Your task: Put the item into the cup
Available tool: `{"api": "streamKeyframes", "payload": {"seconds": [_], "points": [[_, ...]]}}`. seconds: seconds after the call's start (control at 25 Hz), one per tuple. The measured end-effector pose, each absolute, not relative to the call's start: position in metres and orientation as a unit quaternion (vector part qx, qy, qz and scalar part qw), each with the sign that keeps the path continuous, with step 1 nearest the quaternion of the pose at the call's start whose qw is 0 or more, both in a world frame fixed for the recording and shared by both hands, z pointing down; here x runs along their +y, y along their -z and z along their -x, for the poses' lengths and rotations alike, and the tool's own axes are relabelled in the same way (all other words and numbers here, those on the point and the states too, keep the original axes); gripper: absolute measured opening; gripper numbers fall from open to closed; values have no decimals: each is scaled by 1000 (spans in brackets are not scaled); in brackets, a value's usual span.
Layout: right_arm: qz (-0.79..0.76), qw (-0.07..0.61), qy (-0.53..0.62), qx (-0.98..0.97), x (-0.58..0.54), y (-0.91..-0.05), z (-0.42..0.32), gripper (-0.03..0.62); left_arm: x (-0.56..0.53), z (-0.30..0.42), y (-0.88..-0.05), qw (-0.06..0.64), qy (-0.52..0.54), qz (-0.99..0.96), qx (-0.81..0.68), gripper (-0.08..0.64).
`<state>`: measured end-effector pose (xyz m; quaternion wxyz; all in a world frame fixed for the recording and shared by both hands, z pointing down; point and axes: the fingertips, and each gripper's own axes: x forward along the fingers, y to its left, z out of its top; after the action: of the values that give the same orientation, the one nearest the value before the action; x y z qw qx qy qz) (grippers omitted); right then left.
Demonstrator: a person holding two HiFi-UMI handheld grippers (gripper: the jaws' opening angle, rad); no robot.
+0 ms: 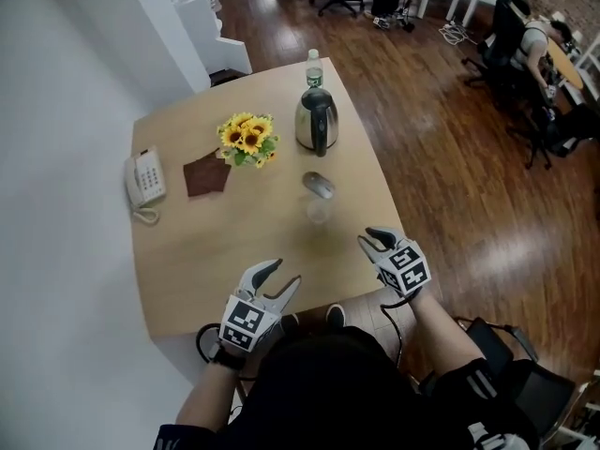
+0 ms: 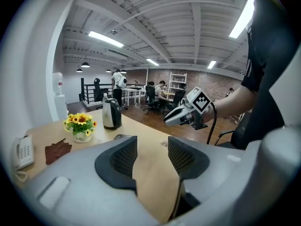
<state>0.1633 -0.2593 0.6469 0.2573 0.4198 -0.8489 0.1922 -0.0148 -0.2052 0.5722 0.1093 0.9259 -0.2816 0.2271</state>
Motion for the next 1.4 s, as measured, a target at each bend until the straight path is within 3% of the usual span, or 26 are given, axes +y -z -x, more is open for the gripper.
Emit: {"api": "streamKeyframes", "payload": {"seconds": [0.52,0.84,0.96,1.4], "points": [[-402,455,-166,-777,-252,-793,-228,129,-198,-8,-607,122,-278,-919,-250,204],[-434,434,-212,-761,-256,-806,-241,91,-191,-2,-611,127,-287,-914,-256,204],[-434,439,-212,-758,-257,-805,-240,9,-194,-1,-610,128,-286,-913,-261,204],[-423,350,-145,-823,-313,-702,-170,9,-202,18,-600,128,-265,-910,-292,204]]}}
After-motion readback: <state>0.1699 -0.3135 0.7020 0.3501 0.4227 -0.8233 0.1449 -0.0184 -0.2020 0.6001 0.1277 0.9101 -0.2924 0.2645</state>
